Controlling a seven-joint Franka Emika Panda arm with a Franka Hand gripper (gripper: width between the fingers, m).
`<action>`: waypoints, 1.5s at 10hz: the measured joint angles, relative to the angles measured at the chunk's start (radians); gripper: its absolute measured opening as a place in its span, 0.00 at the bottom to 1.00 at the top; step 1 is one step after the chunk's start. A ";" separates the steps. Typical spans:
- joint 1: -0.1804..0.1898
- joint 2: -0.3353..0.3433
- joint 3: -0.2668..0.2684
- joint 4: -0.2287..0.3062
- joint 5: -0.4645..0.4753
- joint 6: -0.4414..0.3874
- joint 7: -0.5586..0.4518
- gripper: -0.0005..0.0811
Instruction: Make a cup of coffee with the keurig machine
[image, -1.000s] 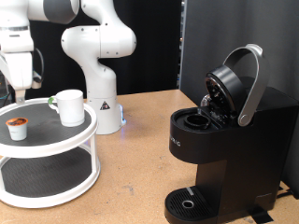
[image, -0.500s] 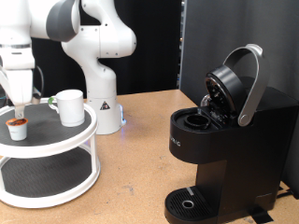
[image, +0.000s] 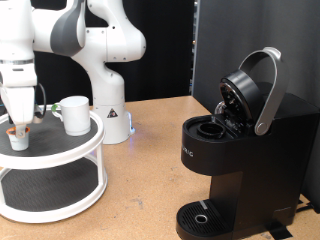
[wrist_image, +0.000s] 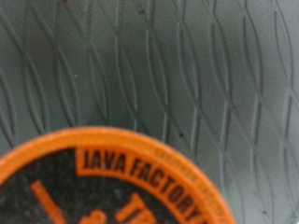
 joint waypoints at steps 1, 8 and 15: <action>0.001 0.010 -0.002 0.000 0.014 0.001 -0.001 0.99; 0.005 0.030 -0.004 0.000 0.056 0.005 -0.004 0.86; 0.013 -0.008 -0.003 0.045 0.119 -0.102 -0.056 0.55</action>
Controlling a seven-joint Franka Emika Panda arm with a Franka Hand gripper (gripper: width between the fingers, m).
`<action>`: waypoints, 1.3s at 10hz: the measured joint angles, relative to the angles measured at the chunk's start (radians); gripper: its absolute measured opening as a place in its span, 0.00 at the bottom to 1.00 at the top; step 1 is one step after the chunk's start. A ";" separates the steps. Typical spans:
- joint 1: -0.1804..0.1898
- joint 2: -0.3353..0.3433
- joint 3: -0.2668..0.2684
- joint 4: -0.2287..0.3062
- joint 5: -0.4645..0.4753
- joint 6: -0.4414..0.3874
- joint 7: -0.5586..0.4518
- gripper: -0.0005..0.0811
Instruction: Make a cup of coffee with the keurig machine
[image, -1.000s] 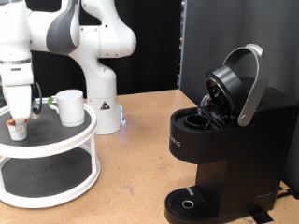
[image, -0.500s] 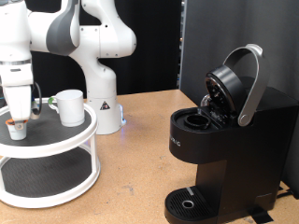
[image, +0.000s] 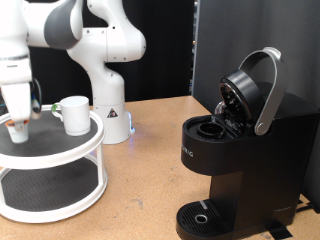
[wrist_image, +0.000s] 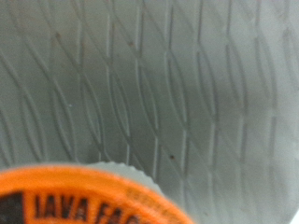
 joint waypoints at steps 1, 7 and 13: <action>0.000 -0.031 0.001 0.023 0.008 -0.057 -0.017 0.55; 0.009 -0.106 0.018 0.078 0.065 -0.215 -0.028 0.55; 0.088 -0.126 0.157 0.117 0.317 -0.302 0.266 0.54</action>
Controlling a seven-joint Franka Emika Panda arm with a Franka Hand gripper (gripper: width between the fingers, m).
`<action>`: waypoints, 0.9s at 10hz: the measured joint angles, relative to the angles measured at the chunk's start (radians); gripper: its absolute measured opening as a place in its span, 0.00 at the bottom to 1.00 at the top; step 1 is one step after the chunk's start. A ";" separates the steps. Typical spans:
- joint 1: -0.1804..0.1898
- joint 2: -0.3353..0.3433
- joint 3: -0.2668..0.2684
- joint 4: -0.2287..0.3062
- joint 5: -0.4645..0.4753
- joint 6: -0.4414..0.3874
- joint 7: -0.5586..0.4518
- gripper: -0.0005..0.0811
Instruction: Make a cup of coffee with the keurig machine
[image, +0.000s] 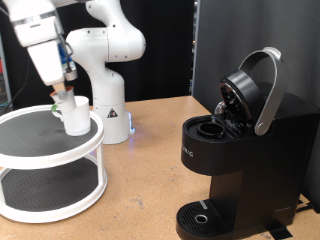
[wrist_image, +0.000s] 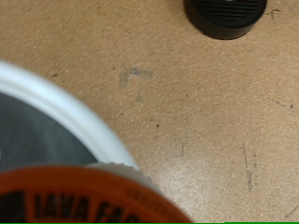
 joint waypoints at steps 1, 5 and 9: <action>-0.002 0.003 0.021 0.005 0.000 0.000 0.048 0.54; 0.017 0.014 0.051 0.003 0.081 0.030 0.127 0.54; 0.078 0.050 0.144 0.009 0.173 0.157 0.287 0.54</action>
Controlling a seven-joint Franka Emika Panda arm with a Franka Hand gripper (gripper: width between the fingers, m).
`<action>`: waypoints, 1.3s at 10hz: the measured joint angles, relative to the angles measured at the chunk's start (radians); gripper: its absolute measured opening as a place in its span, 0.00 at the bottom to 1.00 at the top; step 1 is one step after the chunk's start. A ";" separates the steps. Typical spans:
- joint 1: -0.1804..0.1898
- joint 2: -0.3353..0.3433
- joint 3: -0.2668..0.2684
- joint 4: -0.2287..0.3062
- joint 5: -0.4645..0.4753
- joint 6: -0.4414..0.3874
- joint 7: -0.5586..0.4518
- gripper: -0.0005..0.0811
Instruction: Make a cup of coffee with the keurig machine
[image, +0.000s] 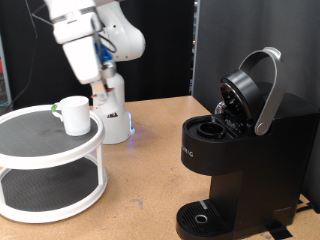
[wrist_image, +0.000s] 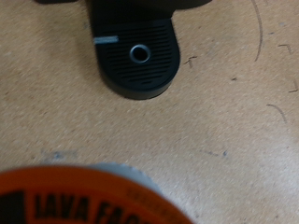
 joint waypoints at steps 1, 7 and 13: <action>0.007 0.011 0.030 0.006 0.000 0.024 0.049 0.54; 0.062 0.040 0.063 0.029 0.062 0.029 0.029 0.54; 0.129 0.086 0.104 0.092 0.109 0.056 0.037 0.54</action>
